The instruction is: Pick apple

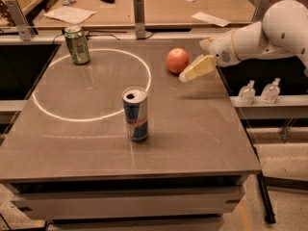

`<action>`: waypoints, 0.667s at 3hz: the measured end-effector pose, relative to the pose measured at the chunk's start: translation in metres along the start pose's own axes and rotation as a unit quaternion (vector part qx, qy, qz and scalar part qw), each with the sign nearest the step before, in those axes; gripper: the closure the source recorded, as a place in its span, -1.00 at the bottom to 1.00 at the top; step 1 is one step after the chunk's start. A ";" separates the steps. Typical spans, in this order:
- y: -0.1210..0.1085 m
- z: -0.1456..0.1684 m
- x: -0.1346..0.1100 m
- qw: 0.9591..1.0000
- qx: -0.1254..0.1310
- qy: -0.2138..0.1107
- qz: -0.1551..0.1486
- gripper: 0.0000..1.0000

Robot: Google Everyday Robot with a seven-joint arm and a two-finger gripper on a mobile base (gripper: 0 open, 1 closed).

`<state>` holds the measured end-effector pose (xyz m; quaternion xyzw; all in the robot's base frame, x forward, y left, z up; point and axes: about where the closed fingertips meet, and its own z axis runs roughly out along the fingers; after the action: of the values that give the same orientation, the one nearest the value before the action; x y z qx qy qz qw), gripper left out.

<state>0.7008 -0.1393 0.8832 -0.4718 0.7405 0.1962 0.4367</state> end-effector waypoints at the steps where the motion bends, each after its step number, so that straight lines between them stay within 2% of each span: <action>1: -0.002 0.017 -0.006 1.000 -0.009 0.004 -0.007 -1.00; 2: -0.011 0.033 -0.008 1.000 -0.016 0.009 -0.011 -1.00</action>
Offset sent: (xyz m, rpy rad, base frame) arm 0.0494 0.0238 -0.0102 -0.0359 0.0098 0.0415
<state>0.7275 -0.1171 0.8737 -0.4885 0.7362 0.1991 0.4240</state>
